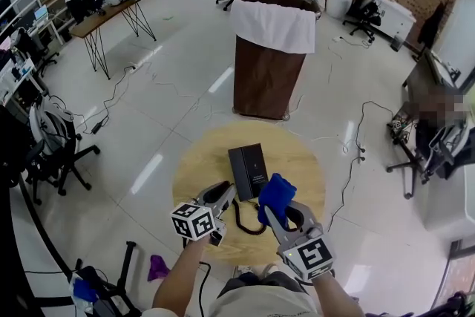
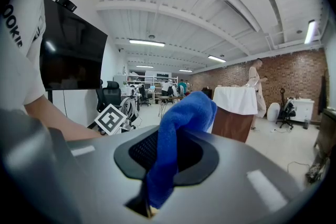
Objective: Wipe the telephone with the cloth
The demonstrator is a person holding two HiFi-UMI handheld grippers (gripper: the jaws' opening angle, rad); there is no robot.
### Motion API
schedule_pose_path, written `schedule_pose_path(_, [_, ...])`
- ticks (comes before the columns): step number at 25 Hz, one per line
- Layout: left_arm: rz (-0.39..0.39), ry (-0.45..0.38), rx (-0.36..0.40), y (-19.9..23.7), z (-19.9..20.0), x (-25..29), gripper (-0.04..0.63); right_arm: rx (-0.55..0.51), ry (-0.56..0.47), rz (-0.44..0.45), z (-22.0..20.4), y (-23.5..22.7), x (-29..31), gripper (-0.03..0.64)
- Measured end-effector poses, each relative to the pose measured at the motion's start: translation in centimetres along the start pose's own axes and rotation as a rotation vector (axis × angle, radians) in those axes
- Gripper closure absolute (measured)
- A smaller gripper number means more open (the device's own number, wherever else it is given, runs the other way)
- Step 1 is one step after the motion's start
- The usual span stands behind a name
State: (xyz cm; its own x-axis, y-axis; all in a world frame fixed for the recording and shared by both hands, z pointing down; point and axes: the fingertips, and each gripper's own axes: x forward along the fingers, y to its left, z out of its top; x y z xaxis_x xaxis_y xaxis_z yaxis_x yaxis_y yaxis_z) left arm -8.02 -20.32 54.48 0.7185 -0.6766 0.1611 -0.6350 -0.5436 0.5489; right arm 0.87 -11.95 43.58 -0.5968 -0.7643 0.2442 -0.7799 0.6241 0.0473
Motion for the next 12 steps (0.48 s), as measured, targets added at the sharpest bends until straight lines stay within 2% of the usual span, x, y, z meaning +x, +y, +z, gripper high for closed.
schedule_pose_path(6, [0.012, -0.11, 0.086, -5.5, 2.0, -3.8, 0.56, -0.013, -0.016, 0.034, 0.0, 1.4, -0.9, 0.555])
schedule_pose_path(12, [0.028, -0.145, 0.168, -10.5, 1.8, -6.5, 0.589, -0.024, -0.042, 0.081, 1.1, 2.9, -2.4, 0.555])
